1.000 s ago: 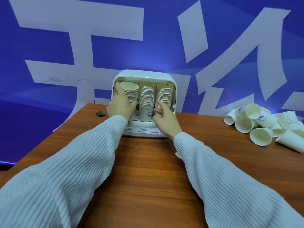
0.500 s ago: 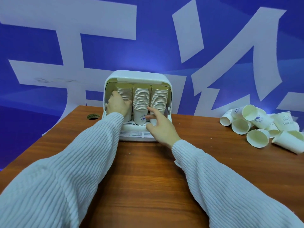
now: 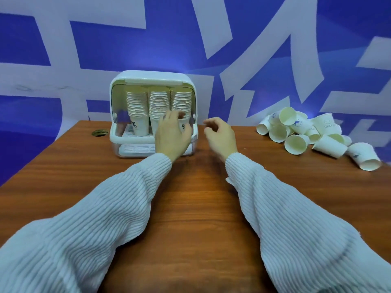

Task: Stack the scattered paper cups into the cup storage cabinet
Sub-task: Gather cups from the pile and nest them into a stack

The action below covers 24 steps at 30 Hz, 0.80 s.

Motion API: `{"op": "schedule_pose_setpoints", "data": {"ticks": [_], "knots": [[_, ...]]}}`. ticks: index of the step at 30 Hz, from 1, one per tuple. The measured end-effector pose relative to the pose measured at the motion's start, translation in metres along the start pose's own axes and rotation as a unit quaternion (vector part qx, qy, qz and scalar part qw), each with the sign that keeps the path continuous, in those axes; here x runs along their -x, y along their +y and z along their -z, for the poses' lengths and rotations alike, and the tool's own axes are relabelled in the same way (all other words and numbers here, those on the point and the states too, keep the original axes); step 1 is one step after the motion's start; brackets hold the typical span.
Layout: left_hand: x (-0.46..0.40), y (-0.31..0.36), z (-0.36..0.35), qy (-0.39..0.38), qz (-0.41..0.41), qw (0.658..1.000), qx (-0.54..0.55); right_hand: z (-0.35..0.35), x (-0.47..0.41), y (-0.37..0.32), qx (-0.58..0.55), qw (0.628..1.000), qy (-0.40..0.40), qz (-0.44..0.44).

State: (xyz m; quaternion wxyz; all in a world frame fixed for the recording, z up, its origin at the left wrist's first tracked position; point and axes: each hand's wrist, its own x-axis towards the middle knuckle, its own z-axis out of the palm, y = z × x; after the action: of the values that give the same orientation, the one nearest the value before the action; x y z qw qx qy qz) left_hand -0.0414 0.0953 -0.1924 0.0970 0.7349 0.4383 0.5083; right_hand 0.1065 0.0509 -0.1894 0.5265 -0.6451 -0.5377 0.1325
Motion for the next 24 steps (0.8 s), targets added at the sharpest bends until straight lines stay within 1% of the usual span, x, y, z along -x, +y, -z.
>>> {"op": "schedule_pose_setpoints", "data": {"ticks": [4,7,11,15,19,21,22,24], "knots": [[0.026,0.037,-0.046,-0.061,-0.009,0.997,0.047,0.045,0.015,0.026,0.014,0.999,0.030,-0.029],[0.045,0.070,-0.086,-0.112,-0.021,0.991,0.071,0.094,0.022,0.057,0.051,0.994,0.070,-0.062],[0.067,0.119,-0.131,-0.190,-0.054,0.974,0.108,0.170,0.027,0.102,0.099,0.976,0.153,-0.118],[0.085,0.162,-0.170,-0.263,-0.068,0.953,0.135,0.243,0.031,0.143,0.143,0.943,0.250,-0.167],[0.093,0.193,-0.211,-0.333,-0.041,0.928,0.161,0.294,0.035,0.175,0.171,0.902,0.337,-0.209],[0.092,0.200,-0.234,-0.347,-0.015,0.926,0.149,0.311,0.032,0.188,0.202,0.883,0.355,-0.231],[0.089,0.202,-0.243,-0.351,0.005,0.925,0.147,0.318,0.030,0.192,0.206,0.881,0.356,-0.234],[0.080,0.205,-0.260,-0.338,0.049,0.928,0.152,0.324,0.025,0.200,0.207,0.889,0.338,-0.231]]}}
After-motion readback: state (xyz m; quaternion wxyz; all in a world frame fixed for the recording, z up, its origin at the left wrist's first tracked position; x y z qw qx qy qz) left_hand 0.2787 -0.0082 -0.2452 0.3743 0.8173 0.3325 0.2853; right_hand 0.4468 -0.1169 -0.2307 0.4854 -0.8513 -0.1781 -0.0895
